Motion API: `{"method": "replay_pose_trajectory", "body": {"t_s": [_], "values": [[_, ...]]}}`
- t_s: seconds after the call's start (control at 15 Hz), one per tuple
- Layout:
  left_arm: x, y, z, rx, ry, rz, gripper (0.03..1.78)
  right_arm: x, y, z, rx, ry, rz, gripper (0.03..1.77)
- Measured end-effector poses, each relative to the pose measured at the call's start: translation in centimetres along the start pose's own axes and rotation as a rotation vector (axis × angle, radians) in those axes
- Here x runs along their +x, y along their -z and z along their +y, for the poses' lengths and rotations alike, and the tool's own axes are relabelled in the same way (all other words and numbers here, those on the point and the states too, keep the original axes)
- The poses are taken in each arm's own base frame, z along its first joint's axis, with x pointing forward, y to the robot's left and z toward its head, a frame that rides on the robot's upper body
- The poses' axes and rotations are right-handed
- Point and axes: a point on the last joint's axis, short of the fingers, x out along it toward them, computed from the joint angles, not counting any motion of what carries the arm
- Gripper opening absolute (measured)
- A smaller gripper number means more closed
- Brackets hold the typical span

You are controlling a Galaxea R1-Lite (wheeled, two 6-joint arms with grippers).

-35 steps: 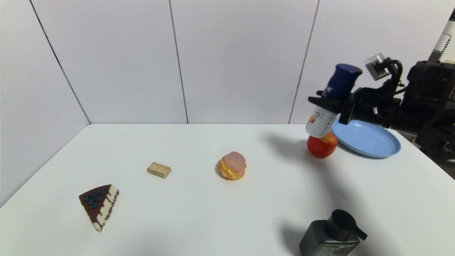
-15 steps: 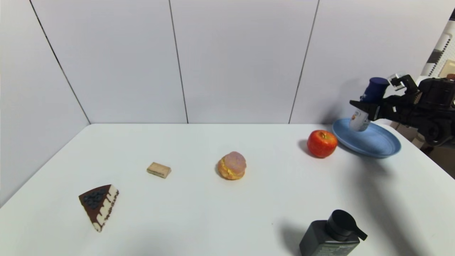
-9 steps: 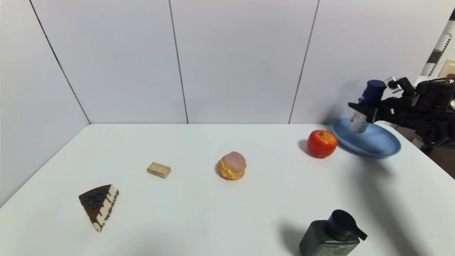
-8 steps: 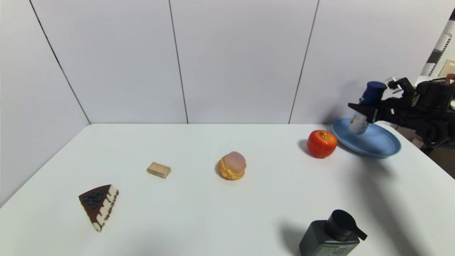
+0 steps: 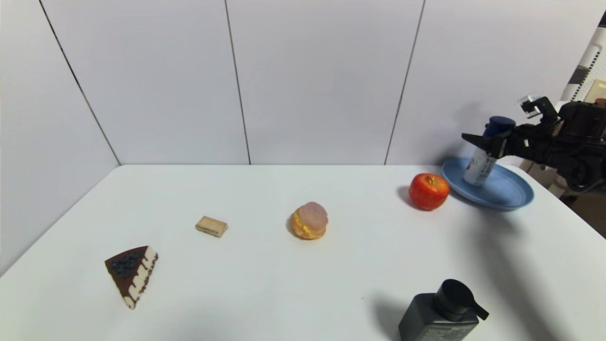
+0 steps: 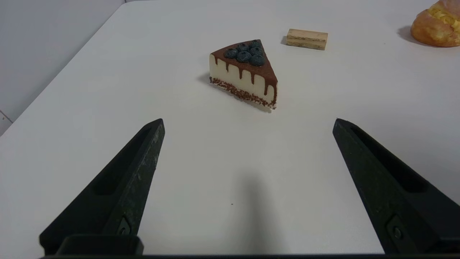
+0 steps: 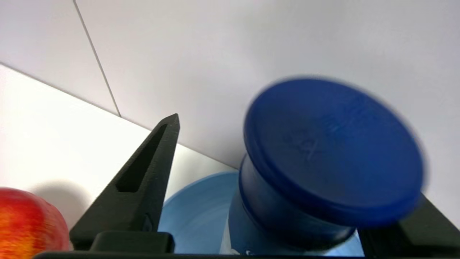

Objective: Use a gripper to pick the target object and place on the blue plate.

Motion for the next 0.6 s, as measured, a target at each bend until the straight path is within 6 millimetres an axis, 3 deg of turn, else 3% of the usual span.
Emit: {"method": "replay_pose_trajectory", "body": {"t_s": [0.2, 0.6], "values": [[0.0, 0.0, 0.0, 0.0, 0.0, 0.0, 1.69, -1.4, -3.3, 0.2, 0.023, 0.016, -0.061, 1.51], [0.0, 0.0, 0.0, -0.001, 0.0, 0.0, 1.69, -7.4, -12.0, 0.8, -0.076, 0.083, -0.218, 1.62]]}}
